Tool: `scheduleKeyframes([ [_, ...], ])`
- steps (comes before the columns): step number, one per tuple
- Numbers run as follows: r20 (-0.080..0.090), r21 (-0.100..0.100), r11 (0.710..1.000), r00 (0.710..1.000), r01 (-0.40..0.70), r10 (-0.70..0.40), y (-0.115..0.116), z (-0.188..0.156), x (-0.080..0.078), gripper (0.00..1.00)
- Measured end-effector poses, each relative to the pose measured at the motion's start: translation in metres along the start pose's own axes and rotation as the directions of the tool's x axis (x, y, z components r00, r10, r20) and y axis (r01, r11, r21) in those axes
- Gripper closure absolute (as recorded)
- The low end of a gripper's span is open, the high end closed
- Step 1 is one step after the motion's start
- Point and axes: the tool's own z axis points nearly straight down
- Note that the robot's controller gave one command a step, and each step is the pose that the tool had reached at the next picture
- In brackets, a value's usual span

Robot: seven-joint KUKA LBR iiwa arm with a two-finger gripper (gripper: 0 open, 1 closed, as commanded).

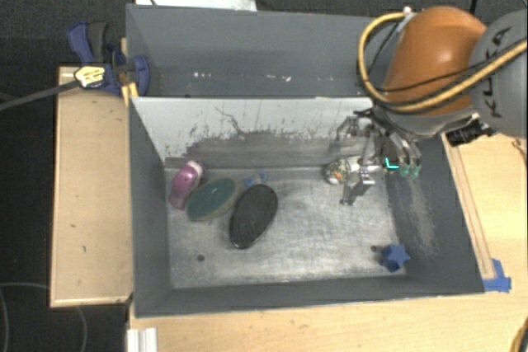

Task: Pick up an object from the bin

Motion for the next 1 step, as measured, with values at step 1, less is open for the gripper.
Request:
scheduleKeyframes([
  [1,0.003,-0.002,0.995,0.995,0.101,-0.101,0.068,0.0558,-0.0134,0.0],
])
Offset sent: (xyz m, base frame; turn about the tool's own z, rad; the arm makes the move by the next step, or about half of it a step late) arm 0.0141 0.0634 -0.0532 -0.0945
